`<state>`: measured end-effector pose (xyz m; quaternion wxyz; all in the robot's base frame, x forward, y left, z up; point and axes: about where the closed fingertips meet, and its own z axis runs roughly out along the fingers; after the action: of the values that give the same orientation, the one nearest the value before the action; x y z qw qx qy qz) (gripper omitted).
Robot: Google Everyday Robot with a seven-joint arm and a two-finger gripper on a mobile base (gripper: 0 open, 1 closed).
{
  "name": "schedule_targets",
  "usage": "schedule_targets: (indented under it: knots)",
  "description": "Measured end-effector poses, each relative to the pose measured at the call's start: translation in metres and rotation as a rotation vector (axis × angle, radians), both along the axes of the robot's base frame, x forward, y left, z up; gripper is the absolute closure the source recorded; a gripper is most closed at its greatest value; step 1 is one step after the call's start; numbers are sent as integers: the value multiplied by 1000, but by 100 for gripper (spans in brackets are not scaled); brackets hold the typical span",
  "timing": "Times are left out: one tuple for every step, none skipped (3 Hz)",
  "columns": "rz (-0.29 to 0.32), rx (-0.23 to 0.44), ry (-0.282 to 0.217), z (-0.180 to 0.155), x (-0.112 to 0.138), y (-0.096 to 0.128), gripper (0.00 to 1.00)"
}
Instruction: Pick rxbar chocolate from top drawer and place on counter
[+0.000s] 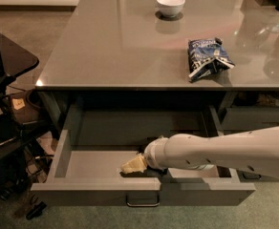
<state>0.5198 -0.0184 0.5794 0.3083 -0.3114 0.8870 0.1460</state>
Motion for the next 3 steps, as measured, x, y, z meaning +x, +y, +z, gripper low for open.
schedule_targets:
  knots:
    - [-27,-9,-4,0,3,-9,0]
    - [-27,-9,-4,0,3,-9,0]
    - [-27,-9,-4,0,3,-9,18]
